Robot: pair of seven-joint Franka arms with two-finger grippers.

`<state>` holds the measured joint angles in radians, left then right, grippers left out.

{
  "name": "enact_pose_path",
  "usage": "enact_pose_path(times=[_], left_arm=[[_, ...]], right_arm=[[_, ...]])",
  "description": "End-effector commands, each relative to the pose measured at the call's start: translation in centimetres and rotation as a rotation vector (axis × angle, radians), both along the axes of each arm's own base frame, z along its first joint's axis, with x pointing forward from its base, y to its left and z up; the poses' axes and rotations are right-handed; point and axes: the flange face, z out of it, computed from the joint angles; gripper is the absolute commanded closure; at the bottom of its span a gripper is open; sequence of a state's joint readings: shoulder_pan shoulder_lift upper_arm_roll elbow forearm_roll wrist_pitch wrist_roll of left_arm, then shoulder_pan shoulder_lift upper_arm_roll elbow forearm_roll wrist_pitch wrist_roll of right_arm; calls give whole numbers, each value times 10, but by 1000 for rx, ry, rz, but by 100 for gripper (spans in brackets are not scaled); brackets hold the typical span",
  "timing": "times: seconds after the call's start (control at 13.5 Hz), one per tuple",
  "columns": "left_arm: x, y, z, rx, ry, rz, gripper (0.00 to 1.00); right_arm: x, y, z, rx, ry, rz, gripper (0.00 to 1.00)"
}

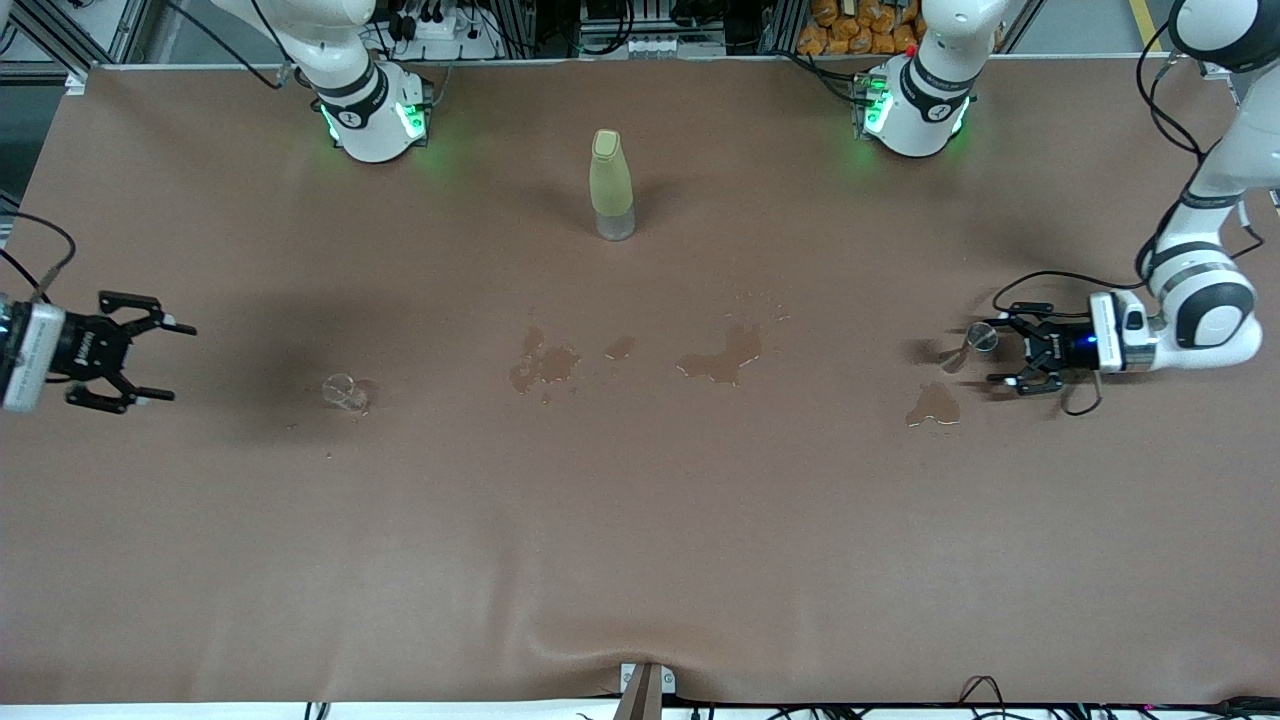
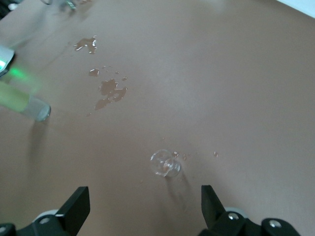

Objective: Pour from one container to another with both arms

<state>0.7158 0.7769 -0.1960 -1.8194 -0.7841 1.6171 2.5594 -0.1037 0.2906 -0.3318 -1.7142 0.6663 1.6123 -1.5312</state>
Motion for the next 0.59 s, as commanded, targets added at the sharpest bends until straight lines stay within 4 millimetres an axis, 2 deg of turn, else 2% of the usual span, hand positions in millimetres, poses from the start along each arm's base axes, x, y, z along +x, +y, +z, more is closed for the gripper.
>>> enact_pose_path(times=[0.0,0.15,0.3,0.52], left_arm=[[5,28,49,88,-50,-56,0],[20,41,93,176,-84,-93,0],[42,45,152,269,-140,-150,0],[82,34,236,428,-250,-292,0]], right_arm=[[-13,21,66,-114,131,-146,0],[-16,37,109,-196,223,-271,0],[-20,54,143,-267,279,-372,0],[-30,96,193,-407,287,-500,0]])
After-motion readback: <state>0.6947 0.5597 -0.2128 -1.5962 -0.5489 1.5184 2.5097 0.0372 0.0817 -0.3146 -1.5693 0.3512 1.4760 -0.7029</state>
